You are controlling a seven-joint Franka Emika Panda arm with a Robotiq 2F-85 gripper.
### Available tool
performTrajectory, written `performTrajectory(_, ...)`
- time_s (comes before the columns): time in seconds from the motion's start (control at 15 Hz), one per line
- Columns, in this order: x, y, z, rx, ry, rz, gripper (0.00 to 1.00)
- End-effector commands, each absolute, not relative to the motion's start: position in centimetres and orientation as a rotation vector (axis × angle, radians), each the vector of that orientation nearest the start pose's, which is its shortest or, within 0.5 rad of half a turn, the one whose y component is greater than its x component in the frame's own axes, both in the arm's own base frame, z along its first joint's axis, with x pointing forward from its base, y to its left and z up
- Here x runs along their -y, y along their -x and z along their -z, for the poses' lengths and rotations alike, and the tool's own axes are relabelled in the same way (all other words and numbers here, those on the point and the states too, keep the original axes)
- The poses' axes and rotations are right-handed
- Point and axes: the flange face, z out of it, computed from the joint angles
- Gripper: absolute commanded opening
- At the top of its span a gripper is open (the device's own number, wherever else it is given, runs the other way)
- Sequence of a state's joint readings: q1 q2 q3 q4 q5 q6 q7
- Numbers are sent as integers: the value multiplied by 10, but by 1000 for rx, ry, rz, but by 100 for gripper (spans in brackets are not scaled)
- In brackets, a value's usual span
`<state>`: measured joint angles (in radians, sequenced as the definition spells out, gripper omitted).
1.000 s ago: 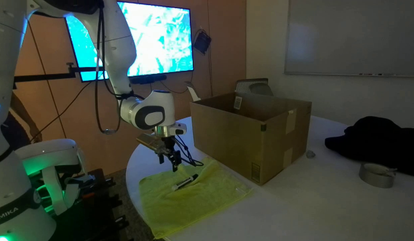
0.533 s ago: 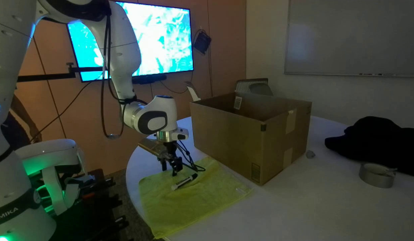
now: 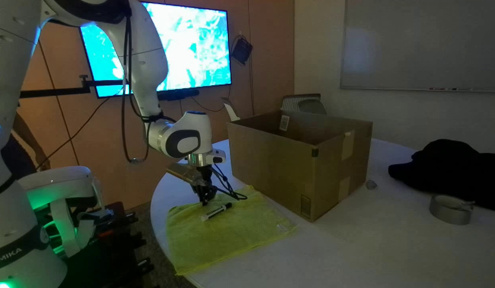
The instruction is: Put the marker in the towel, fold the towel, and then put the folded towel in the box
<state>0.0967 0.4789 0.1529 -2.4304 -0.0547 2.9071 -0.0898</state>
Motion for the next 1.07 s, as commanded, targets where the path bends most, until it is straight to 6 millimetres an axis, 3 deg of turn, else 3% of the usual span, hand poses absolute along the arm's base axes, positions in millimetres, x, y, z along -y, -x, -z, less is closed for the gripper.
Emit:
performTrajectory(0.0, -119, -462, -132, 628, 3006, 53, 0)
performTrajectory(0.4, -87, -463, -161, 592, 2997, 169, 2)
performTrajectory(0.73, -32, -464, -173, 337, 3051, 225, 2)
performTrajectory(1.0, 15, -455, -170, 85, 3079, 219, 2)
